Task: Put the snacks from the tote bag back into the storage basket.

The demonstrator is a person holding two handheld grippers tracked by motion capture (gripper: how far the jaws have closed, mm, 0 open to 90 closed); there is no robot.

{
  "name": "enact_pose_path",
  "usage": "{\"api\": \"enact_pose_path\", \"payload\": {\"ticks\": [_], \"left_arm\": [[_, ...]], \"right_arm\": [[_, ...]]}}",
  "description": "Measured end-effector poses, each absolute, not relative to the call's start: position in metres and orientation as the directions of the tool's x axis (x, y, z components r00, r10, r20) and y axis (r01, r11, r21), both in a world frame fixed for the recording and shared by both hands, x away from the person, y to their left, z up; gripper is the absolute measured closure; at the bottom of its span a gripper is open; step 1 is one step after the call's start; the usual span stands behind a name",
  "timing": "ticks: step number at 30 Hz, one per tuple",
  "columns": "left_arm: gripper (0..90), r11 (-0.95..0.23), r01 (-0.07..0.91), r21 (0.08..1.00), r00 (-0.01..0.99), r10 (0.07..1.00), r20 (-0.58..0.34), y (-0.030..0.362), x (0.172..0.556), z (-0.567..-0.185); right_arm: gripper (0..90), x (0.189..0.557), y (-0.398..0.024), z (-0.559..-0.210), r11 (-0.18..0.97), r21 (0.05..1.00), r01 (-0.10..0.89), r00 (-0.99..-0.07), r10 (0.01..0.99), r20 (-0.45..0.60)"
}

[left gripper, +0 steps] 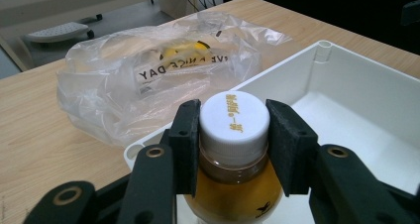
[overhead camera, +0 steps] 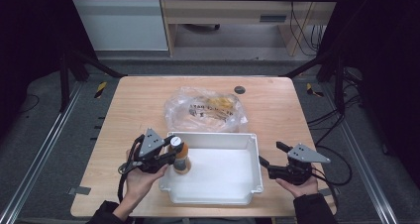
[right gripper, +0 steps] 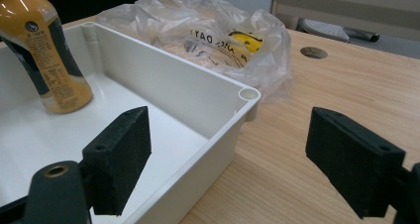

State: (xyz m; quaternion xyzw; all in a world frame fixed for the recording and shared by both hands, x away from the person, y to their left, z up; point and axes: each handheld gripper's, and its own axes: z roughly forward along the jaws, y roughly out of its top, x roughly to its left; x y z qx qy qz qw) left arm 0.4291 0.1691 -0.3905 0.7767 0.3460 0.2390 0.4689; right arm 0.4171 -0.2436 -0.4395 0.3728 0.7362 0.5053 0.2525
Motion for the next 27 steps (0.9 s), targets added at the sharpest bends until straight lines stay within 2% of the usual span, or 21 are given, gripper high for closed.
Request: {"api": "enact_pose_path", "payload": {"ticks": [12, 21, 27], "left_arm": [[57.7, -0.288, 0.309, 0.906, 0.651, 0.758, 0.019, 0.17, 0.43, -0.393], [41.0, -0.255, 0.278, 0.926, 0.654, 0.756, 0.012, 0.176, 0.428, -0.385], [37.2, -0.247, 0.27, 0.931, 0.657, 0.754, 0.01, 0.179, 0.427, -0.38]], "right_arm": [[17.8, 0.417, -0.243, -0.44, 0.215, 0.931, 0.294, -0.593, 0.805, 0.001], [17.8, 0.417, -0.243, -0.44, 0.217, 0.931, 0.294, -0.594, 0.804, 0.001], [17.8, 0.417, -0.244, -0.44, 0.216, 0.931, 0.293, -0.594, 0.805, 0.0]]}}
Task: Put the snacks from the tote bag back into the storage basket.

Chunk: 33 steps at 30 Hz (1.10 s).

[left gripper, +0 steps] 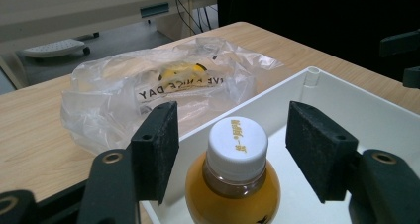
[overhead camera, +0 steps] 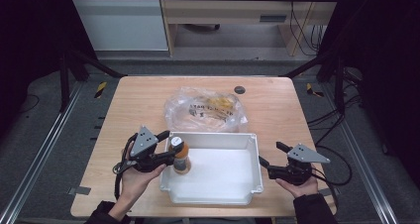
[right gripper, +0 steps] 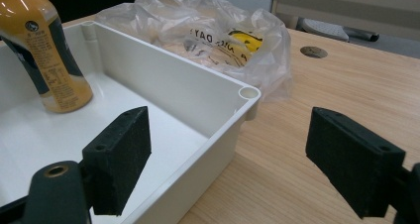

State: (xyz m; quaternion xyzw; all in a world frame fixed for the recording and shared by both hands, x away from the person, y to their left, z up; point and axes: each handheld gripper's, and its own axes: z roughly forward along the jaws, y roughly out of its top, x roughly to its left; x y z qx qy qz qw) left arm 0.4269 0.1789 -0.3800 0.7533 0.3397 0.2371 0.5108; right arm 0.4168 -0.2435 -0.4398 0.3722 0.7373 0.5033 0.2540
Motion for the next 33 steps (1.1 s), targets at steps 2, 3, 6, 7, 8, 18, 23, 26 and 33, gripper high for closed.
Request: {"api": "enact_pose_path", "payload": {"ticks": [2, 3, 6, 7, 8, 18, 23, 26, 33], "left_arm": [[35.2, -0.241, 0.262, 0.935, 0.659, 0.753, 0.009, 0.181, 0.426, -0.378], [35.2, -0.238, 0.258, 0.936, 0.66, 0.751, 0.009, 0.183, 0.426, -0.376], [33.4, -0.234, 0.242, 0.942, 0.662, 0.749, 0.016, 0.189, 0.425, -0.374], [33.0, -0.232, 0.237, 0.943, 0.662, 0.749, 0.018, 0.191, 0.426, -0.373], [32.6, -0.23, 0.232, 0.945, 0.661, 0.75, 0.02, 0.194, 0.426, -0.372], [30.0, -0.209, 0.233, 0.95, 0.645, 0.764, 0.01, 0.213, 0.427, -0.375], [28.7, -0.207, 0.23, 0.951, 0.634, 0.773, 0.015, 0.225, 0.427, -0.382], [28.7, -0.21, 0.226, 0.951, 0.629, 0.777, 0.022, 0.229, 0.427, -0.384], [28.4, -0.219, 0.245, 0.945, 0.617, 0.787, 0.022, 0.242, 0.425, -0.397]], "right_arm": [[17.7, 0.417, -0.244, -0.44, 0.215, 0.931, 0.293, -0.593, 0.805, 0.001], [17.7, 0.417, -0.244, -0.44, 0.215, 0.931, 0.293, -0.593, 0.805, 0.001], [17.6, 0.416, -0.244, -0.44, 0.211, 0.932, 0.294, -0.593, 0.805, 0.005], [17.6, 0.416, -0.244, -0.439, 0.211, 0.932, 0.294, -0.592, 0.806, 0.005], [17.6, 0.416, -0.244, -0.439, 0.21, 0.933, 0.293, -0.592, 0.806, 0.004], [17.4, 0.416, -0.245, -0.439, 0.206, 0.934, 0.292, -0.592, 0.806, 0.007], [17.2, 0.416, -0.245, -0.439, 0.207, 0.934, 0.292, -0.591, 0.807, 0.006], [17.1, 0.416, -0.245, -0.439, 0.208, 0.934, 0.292, -0.59, 0.807, 0.005], [17.1, 0.415, -0.246, -0.44, 0.204, 0.932, 0.298, -0.587, 0.809, 0.011]]}}
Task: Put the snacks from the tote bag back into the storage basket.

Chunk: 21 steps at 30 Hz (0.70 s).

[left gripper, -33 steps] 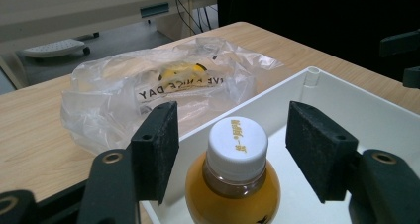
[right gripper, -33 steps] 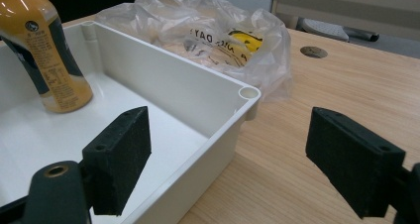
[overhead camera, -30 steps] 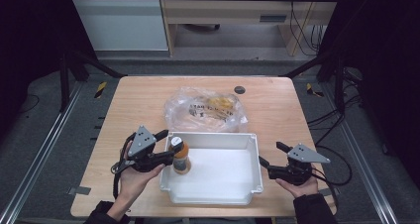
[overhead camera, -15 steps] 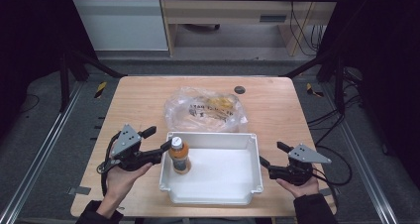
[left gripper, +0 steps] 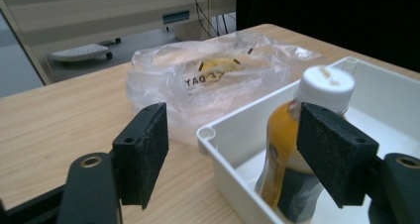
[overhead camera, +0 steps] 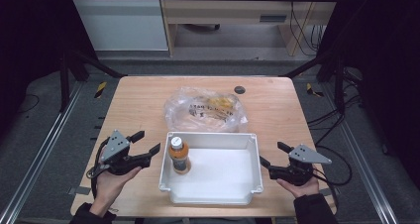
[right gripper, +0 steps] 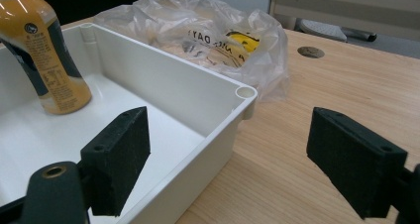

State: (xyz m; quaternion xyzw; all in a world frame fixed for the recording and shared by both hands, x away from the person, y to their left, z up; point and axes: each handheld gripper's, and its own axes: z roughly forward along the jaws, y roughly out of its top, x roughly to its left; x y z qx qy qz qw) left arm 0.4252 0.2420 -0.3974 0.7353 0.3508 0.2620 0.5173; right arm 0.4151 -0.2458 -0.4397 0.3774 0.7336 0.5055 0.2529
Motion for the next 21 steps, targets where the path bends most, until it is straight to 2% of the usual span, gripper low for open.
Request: {"api": "enact_pose_path", "payload": {"ticks": [21], "left_arm": [[24.3, -0.283, 0.309, 0.908, 0.603, 0.797, 0.044, 0.265, 0.426, -0.444]], "right_arm": [[16.7, 0.415, -0.247, -0.443, 0.212, 0.93, 0.301, -0.584, 0.812, 0.004]]}}
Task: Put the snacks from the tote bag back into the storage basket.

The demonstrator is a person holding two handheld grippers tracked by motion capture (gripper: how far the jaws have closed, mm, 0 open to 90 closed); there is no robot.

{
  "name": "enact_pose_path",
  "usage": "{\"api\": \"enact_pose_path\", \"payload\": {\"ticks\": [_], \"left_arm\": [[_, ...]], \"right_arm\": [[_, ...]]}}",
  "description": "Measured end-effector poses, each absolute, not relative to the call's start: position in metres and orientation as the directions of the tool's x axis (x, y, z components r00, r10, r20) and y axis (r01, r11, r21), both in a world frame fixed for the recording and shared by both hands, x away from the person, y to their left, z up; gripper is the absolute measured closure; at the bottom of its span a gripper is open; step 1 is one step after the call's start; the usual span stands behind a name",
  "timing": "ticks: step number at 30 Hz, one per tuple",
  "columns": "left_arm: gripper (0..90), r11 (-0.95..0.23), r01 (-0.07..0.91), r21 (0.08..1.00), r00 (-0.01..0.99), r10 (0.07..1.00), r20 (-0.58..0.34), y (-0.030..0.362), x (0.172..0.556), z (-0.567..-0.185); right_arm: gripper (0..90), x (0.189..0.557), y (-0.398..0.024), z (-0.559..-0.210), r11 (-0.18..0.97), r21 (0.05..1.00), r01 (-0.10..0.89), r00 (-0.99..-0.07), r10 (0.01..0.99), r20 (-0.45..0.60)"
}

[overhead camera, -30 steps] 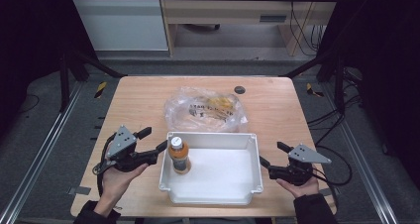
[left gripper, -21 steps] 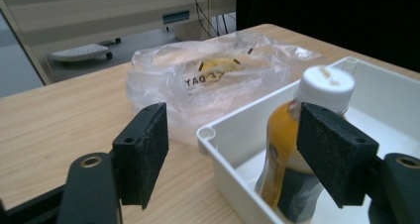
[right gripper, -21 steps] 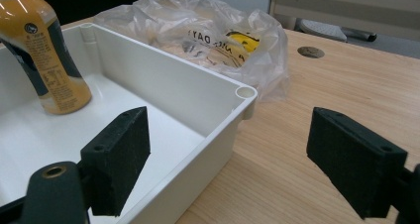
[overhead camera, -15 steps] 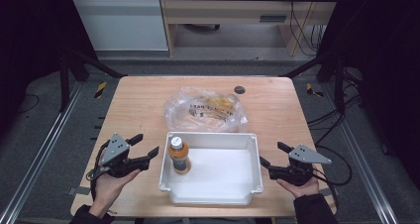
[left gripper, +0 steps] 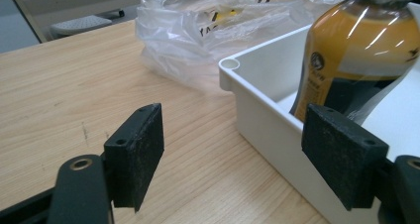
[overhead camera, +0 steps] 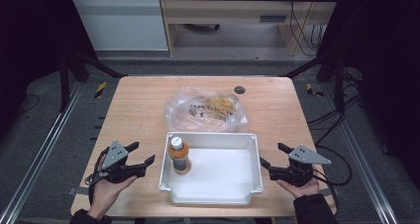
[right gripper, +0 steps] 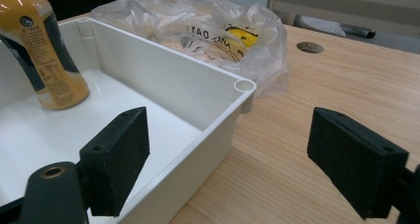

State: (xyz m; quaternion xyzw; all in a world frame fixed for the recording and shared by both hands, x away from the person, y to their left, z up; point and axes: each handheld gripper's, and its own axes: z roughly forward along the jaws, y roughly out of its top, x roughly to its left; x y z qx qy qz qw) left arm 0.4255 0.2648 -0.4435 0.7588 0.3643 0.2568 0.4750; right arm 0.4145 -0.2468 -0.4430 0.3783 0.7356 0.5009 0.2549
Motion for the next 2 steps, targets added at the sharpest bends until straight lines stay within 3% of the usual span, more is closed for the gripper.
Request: {"api": "enact_pose_path", "payload": {"ticks": [2], "left_arm": [[24.1, -0.283, 0.312, 0.907, 0.598, 0.8, 0.044, 0.2663, 0.4274, -0.4461]], "right_arm": [[16.7, 0.4142, -0.2473, -0.4433, 0.209, 0.93, 0.303, -0.583, 0.813, 0.007]]}}
